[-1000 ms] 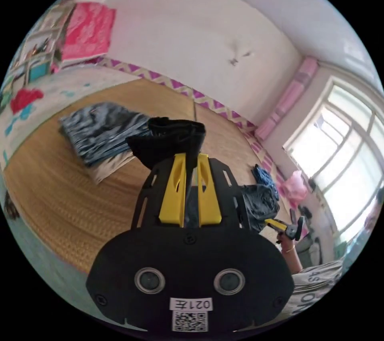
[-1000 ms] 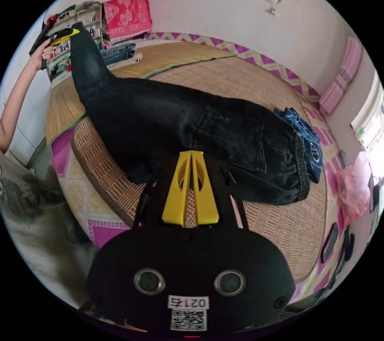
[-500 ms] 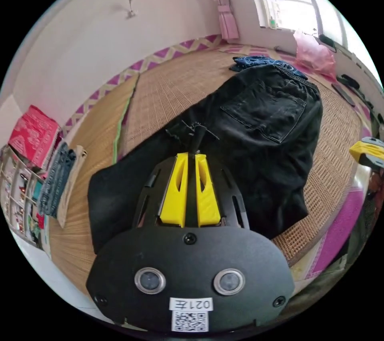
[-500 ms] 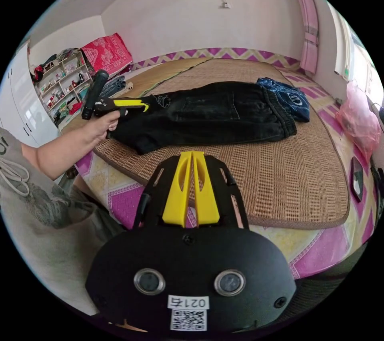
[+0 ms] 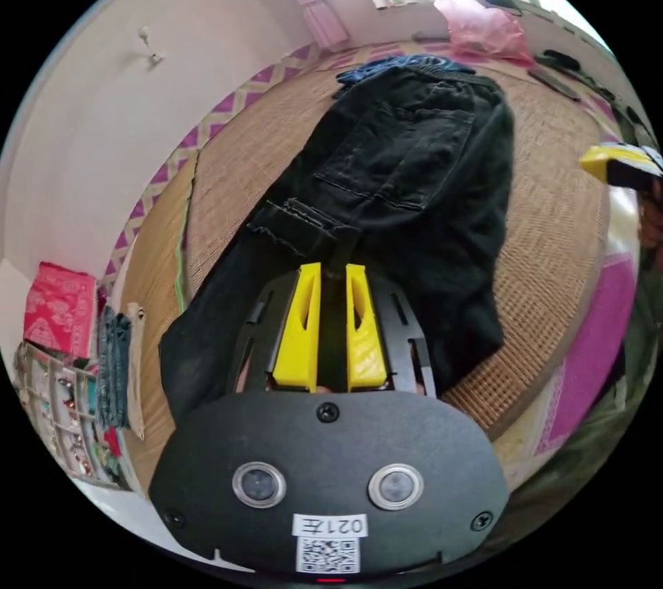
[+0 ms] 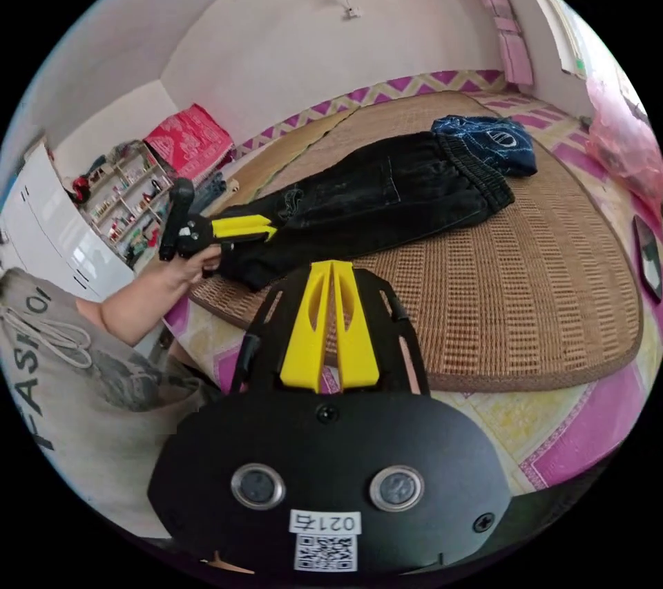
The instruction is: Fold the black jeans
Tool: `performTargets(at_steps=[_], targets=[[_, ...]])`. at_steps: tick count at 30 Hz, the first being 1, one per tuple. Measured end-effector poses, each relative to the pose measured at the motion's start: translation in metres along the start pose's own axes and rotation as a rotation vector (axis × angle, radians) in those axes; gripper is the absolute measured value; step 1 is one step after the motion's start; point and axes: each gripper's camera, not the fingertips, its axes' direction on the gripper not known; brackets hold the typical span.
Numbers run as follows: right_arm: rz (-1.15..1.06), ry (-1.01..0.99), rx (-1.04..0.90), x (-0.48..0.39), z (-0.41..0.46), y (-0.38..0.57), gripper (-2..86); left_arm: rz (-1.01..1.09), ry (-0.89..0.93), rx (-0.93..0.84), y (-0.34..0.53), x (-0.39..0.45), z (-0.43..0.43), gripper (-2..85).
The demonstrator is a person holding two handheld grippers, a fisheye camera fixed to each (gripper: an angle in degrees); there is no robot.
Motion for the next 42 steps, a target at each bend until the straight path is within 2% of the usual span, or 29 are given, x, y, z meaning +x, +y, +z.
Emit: performTargets(at_steps=[3,6,7,9,10,11,13,15,17,21,25,26,29,31,32,34,35,37,40,42], targets=[[0.073,-0.133,0.045,0.031,-0.013,-0.011,1.9,-0.083,0.223,0.128,0.021,-0.037,-0.035,1.2],[0.117,-0.101,0.080,0.051,-0.026,-0.019,5.4,-0.312,0.202,0.203,0.046,-0.122,-0.053,-0.5],[0.150,-0.064,0.090,0.061,-0.030,-0.022,6.8,-0.331,0.182,0.192,0.049,-0.136,-0.050,-0.6],[0.241,-0.002,0.098,0.083,-0.032,-0.027,9.1,-0.362,0.050,0.059,0.057,-0.174,-0.016,-0.9],[0.318,0.015,0.109,0.101,-0.031,-0.029,10.4,-0.358,0.044,0.007,0.061,-0.179,0.000,-0.9],[0.361,0.010,0.118,0.111,-0.031,-0.030,11.0,-0.333,0.121,-0.133,0.068,-0.183,0.041,-0.9],[0.527,-0.018,0.153,0.147,-0.028,-0.032,13.3,-0.342,0.145,-0.065,0.092,-0.183,0.039,-0.9],[0.643,-0.056,0.193,0.169,-0.026,-0.034,14.5,-0.347,0.116,-0.083,0.109,-0.186,0.040,-0.9],[0.718,-0.049,0.234,0.183,-0.025,-0.037,13.8,-0.346,0.110,-0.060,0.127,-0.195,0.032,-1.0],[0.808,-0.087,0.276,0.201,-0.013,-0.055,11.0,-0.396,0.319,0.096,0.195,-0.239,-0.002,-1.0],[0.878,-0.205,0.290,0.206,-0.002,-0.065,4.7,-0.453,0.335,0.170,0.272,-0.284,-0.050,-1.0],[0.847,-0.198,0.303,0.197,-0.007,-0.071,4.0,-0.469,0.341,0.186,0.302,-0.301,-0.069,-1.0],[0.534,-0.065,0.315,0.101,-0.035,-0.132,2.8,-0.526,0.363,0.221,0.390,-0.348,-0.119,-1.0],[0.234,0.017,0.299,-0.017,-0.035,-0.185,2.4,-0.545,0.358,0.239,0.442,-0.373,-0.150,-1.0],[0.152,0.035,0.288,-0.050,-0.030,-0.196,2.3,-0.557,0.341,0.253,0.476,-0.388,-0.171,-1.0],[-0.140,0.104,0.246,-0.181,0.004,-0.225,2.1,-0.576,0.329,0.280,0.526,-0.410,-0.201,-1.0],[-0.205,0.118,0.235,-0.211,0.015,-0.228,2.0,-0.596,0.329,0.297,0.558,-0.425,-0.220,-1.0],[-0.448,0.160,0.185,-0.327,0.071,-0.223,1.8,-0.627,0.323,0.327,0.608,-0.446,-0.246,-1.0],[-0.700,0.206,0.077,-0.438,0.165,-0.187,1.6,-0.686,0.314,0.346,0.689,-0.479,-0.277,-1.0],[-0.811,0.237,-0.025,-0.479,0.229,-0.156,1.4,-0.729,0.303,0.353,0.755,-0.500,-0.293,-1.0]])
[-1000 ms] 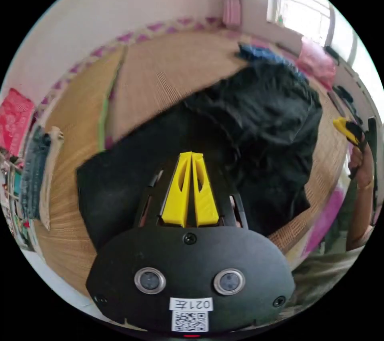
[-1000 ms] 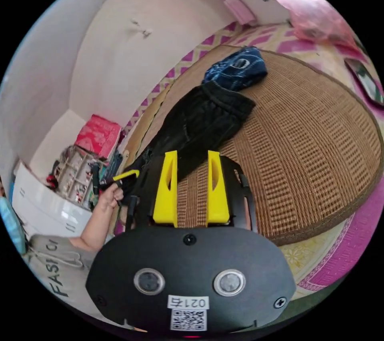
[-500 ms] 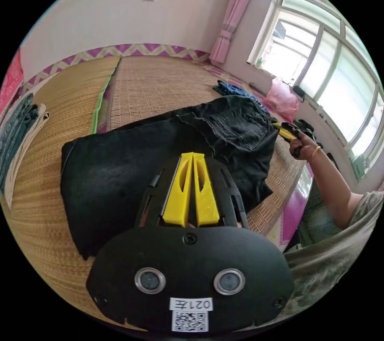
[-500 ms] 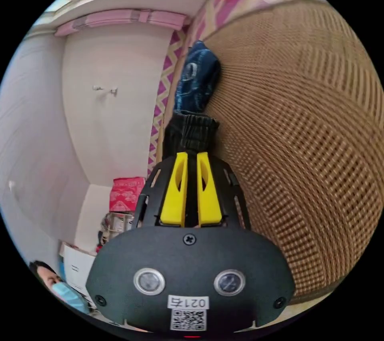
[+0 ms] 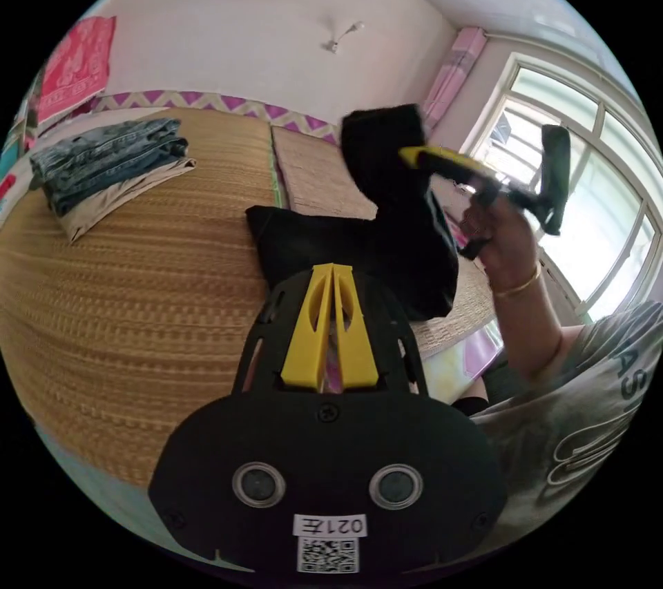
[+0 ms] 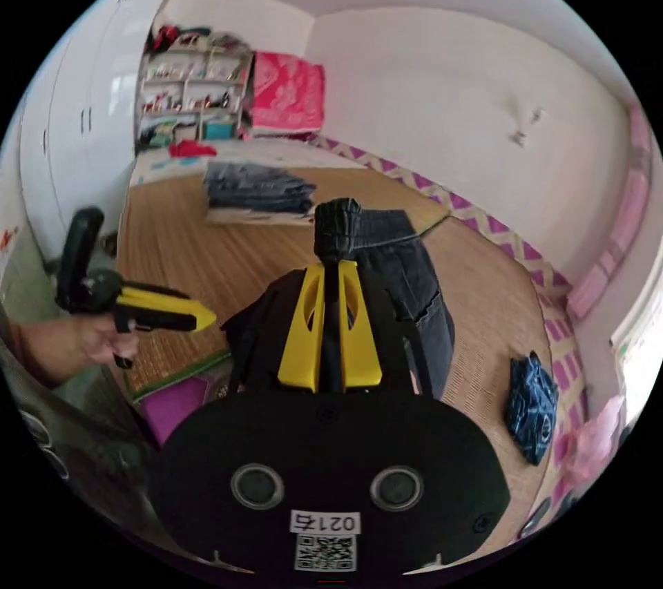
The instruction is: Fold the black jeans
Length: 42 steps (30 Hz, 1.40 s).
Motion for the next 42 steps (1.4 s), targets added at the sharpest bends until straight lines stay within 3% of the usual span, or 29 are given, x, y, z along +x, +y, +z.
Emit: performTargets(at_steps=[3,9,13,17,20,23,24,27,30,32,35,39,42], targets=[[-0.162,0.002,-0.215,-0.079,0.091,0.010,1.1,-0.064,-0.024,-0.006,0.038,-0.062,-0.044,-1.0],[-0.151,0.122,-0.100,-0.108,0.062,0.000,0.9,-0.143,-0.012,-0.004,0.099,-0.152,-0.107,-1.0],[-0.217,0.031,-0.231,-0.132,0.116,0.009,1.1,-0.123,0.056,0.051,0.106,-0.167,-0.114,-1.0],[-0.153,0.012,-0.194,-0.124,0.119,0.009,1.8,-0.033,0.183,0.112,0.082,-0.157,-0.094,-1.0],[-0.048,-0.122,-0.198,-0.097,0.123,0.011,2.9,-0.004,0.165,0.013,0.060,-0.162,-0.031,-1.0],[0.038,-0.336,-0.242,-0.056,0.106,0.016,2.1,-0.060,-0.022,-0.303,0.084,-0.208,0.076,-0.9],[0.085,-0.378,-0.235,-0.033,0.090,0.022,1.2,-0.087,0.031,-0.275,0.104,-0.228,0.080,-0.9],[0.294,-0.175,-0.083,0.036,0.032,0.063,-0.1,-0.187,0.139,-0.258,0.144,-0.267,0.081,-0.9],[0.467,0.013,-0.197,0.090,0.041,0.120,-0.5,-0.203,0.143,-0.246,0.176,-0.277,0.084,-0.9],[0.473,-0.028,-0.360,0.106,0.081,0.156,-0.6,-0.194,0.129,-0.246,0.193,-0.277,0.087,-0.9],[0.493,-0.063,-0.395,0.128,0.073,0.156,-0.6,-0.177,0.105,-0.248,0.219,-0.276,0.091,-0.9],[0.505,-0.025,-0.107,0.162,0.033,0.122,-0.7,-0.204,0.135,-0.241,0.256,-0.289,0.097,-0.9],[0.482,-0.115,-0.272,0.199,0.102,0.108,-0.7,-0.210,0.143,-0.239,0.279,-0.293,0.102,-0.9]])
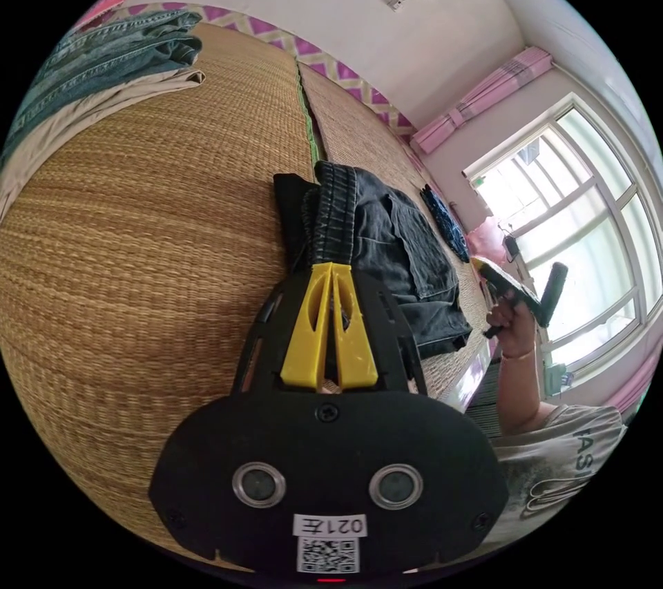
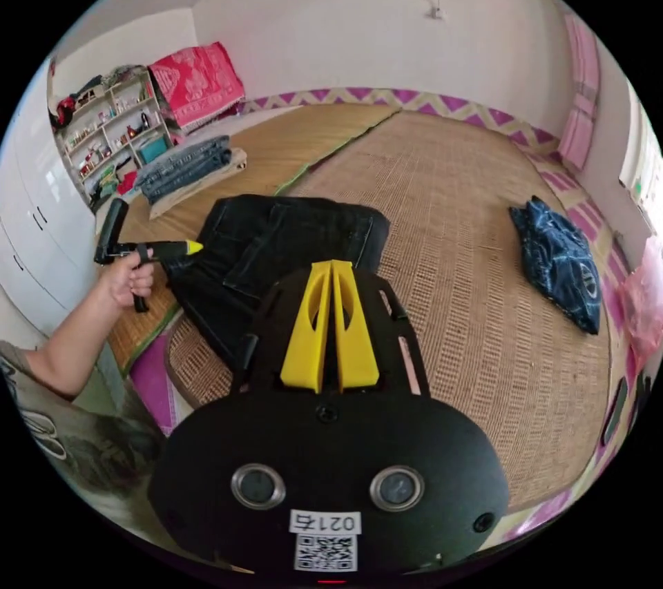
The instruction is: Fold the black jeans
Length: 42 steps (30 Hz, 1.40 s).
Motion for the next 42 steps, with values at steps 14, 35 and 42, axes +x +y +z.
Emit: performTargets(at_steps=[14,35,42], targets=[[-0.243,0.086,-0.225,0.071,0.091,-0.079,-0.7,0.003,0.014,0.002,0.067,-0.021,0.044,-0.9],[0.346,-0.636,-0.252,0.311,0.104,0.031,13.3,-0.043,0.185,-0.188,0.063,-0.097,0.047,15.8],[0.432,-0.909,-0.260,0.344,0.161,0.041,9.0,-0.021,0.145,-0.345,0.020,-0.071,0.101,12.0]])
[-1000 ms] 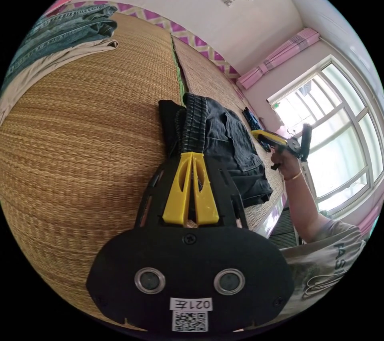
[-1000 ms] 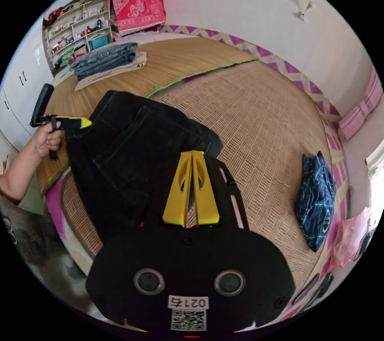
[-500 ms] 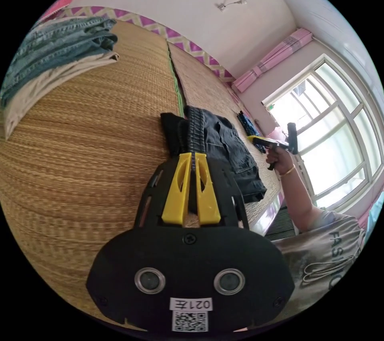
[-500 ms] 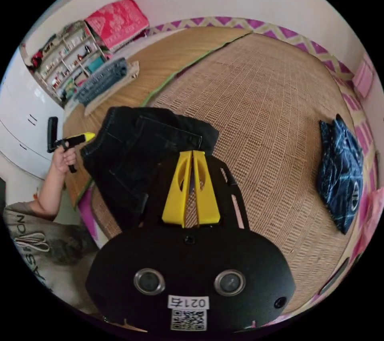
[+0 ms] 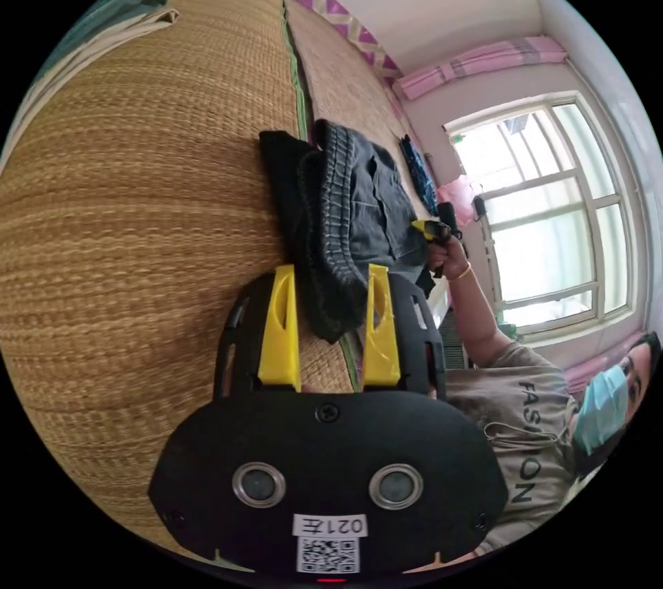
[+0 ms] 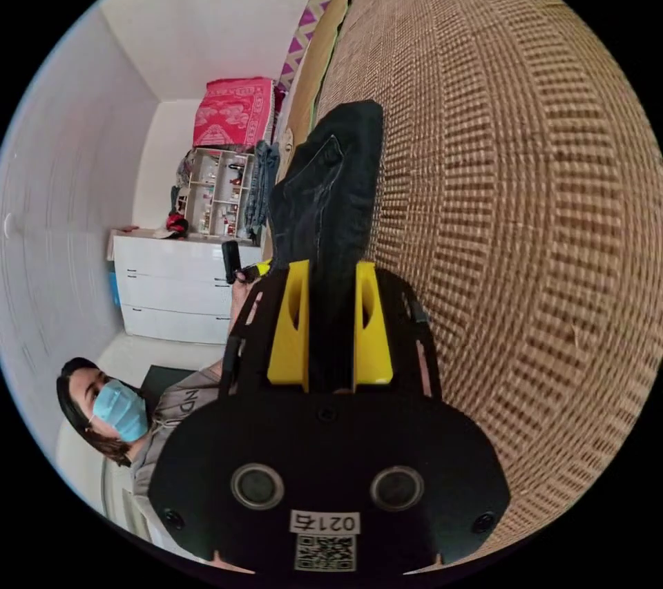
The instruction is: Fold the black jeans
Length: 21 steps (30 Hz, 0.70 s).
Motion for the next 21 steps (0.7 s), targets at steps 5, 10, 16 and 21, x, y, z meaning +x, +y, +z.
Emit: performTargets(at_steps=[5,10,16,21], targets=[[-0.089,0.136,-0.021,-0.033,-0.006,-0.003,6.6,0.036,0.015,0.024,-0.014,0.000,-0.046,6.3],[-0.329,0.301,-0.081,-0.161,0.008,-0.033,5.8,0.090,0.095,0.139,-0.008,0.021,-0.158,5.4],[-0.548,0.328,-0.206,-0.321,0.107,-0.149,5.7,0.127,0.013,0.414,0.014,0.008,-0.438,5.6],[-0.767,0.301,-0.234,-0.462,0.229,-0.242,5.9,0.051,-0.097,0.724,0.034,-0.059,-0.711,5.6]])
